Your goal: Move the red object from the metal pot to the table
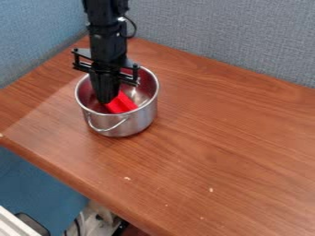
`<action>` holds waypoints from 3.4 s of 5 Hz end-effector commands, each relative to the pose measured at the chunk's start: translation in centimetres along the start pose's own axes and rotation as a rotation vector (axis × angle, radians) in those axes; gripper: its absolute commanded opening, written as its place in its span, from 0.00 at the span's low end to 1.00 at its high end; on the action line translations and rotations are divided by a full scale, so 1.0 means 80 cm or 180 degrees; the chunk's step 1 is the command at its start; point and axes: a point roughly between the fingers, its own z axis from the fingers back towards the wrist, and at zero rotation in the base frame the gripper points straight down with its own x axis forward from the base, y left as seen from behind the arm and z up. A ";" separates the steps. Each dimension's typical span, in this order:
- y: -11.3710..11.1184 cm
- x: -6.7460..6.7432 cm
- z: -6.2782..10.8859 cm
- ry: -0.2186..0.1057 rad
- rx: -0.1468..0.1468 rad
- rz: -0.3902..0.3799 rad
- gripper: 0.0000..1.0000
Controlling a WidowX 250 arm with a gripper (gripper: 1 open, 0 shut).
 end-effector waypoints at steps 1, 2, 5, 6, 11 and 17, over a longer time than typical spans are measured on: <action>-0.003 0.007 0.019 -0.0127 0.0065 -0.0049 0.00; -0.004 0.007 0.023 -0.0128 0.0081 -0.0057 0.00; -0.005 0.008 0.037 -0.0114 0.0123 -0.0089 0.00; -0.007 0.009 0.039 -0.0104 0.0125 -0.0105 1.00; -0.012 0.007 0.031 -0.0008 0.0140 -0.0116 1.00; -0.019 0.008 0.022 0.0058 0.0097 -0.0158 0.00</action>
